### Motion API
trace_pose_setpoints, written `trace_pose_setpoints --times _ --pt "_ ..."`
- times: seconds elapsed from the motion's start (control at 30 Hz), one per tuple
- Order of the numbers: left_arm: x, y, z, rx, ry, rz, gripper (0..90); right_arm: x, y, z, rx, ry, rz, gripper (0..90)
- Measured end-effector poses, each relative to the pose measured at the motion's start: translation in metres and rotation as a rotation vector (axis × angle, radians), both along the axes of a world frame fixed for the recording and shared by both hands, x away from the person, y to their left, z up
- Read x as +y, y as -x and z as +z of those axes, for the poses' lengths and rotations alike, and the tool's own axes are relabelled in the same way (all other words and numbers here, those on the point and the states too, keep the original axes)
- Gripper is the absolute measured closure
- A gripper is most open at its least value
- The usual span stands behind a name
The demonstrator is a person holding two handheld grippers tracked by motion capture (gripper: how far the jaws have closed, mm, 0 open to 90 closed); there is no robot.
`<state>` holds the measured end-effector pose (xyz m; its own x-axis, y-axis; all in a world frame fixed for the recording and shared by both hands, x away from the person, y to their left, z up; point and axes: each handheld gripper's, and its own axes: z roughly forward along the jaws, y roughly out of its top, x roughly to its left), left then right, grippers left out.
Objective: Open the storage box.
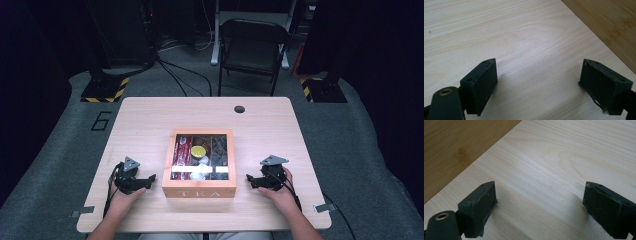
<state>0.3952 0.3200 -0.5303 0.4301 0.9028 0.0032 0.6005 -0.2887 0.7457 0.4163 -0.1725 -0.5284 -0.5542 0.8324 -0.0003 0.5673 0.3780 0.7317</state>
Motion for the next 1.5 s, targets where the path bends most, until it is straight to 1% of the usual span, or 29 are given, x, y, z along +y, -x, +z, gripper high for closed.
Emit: trace_pose_setpoints --times 0.13,0.3,0.43,0.5,0.53,0.63,0.7,0.83,0.9,1.0,1.07,1.13,1.17,1.27,1.33,1.37,1.4,1.43,1.47,1.5 --pt "0.0 0.0 0.0 0.003 0.001 -0.002 14.3 0.001 0.0 0.0 0.001 0.004 -0.011 9.4" --pt "0.0 0.0 0.001 0.007 -0.002 -0.002 14.3 0.004 -0.001 -0.001 0.008 0.014 -0.053 3.7" --pt "0.0 0.001 0.001 0.007 -0.003 -0.005 14.3 0.004 -0.001 -0.001 0.009 0.013 -0.055 3.6" --pt "-0.001 0.001 0.0 -0.002 0.001 -0.004 14.3 0.005 -0.001 -0.001 0.01 0.013 -0.058 3.6" --pt "-0.001 0.001 0.0 -0.002 0.001 -0.005 14.3 0.006 0.0 -0.001 0.011 0.006 -0.067 3.7" --pt "-0.001 0.001 0.0 0.005 0.0 -0.009 14.3 0.006 0.0 -0.001 0.007 0.008 -0.068 3.9" --pt "-0.001 0.002 0.0 0.006 -0.002 -0.011 14.4 0.005 0.001 -0.001 0.01 0.009 -0.066 5.7" --pt "-0.002 0.002 0.0 -0.003 0.004 0.001 14.7 0.005 0.003 0.0 -0.008 0.0 -0.061 11.3" --pt "-0.001 0.002 0.001 0.005 0.001 -0.001 15.2 0.004 0.004 0.001 0.003 -0.001 -0.057 15.0" --pt "-0.001 0.002 0.001 0.001 0.005 -0.002 16.7 0.002 0.005 0.003 0.019 0.003 -0.058 18.2" --pt "-0.002 0.002 0.001 0.002 0.007 -0.006 19.0 0.001 0.005 0.004 0.018 0.013 -0.047 20.5" --pt "-0.002 0.002 0.002 0.006 0.006 -0.009 19.7 0.001 0.005 0.006 0.027 0.016 -0.049 22.8" --pt "-0.002 0.002 0.002 0.004 0.007 -0.014 21.1 0.001 0.006 0.007 0.033 0.022 -0.05 23.8" --pt "-0.003 0.002 0.004 0.016 0.012 -0.033 25.6 0.002 0.007 0.009 0.055 0.014 -0.065 26.6" --pt "-0.004 0.003 0.005 0.021 0.03 -0.038 27.5 0.001 0.008 0.01 0.048 0.013 -0.048 27.3" --pt "-0.005 0.003 0.006 0.034 0.033 -0.044 28.3 0.001 0.009 0.011 0.051 0.011 -0.043 27.5" --pt "-0.005 0.003 0.007 0.036 0.03 -0.057 29.0 0.002 0.01 0.012 0.058 -0.002 -0.047 27.7" --pt "-0.006 0.004 0.008 0.032 0.033 -0.058 29.3 0.002 0.01 0.013 0.048 -0.002 -0.036 28.4" --pt "-0.006 0.005 0.01 0.039 0.03 -0.069 29.8 0.002 0.011 0.015 0.05 -0.003 -0.033 29.0" --pt "-0.007 0.006 0.012 0.032 0.032 -0.074 30.2 0.002 0.012 0.016 0.047 -0.018 -0.032 29.5"
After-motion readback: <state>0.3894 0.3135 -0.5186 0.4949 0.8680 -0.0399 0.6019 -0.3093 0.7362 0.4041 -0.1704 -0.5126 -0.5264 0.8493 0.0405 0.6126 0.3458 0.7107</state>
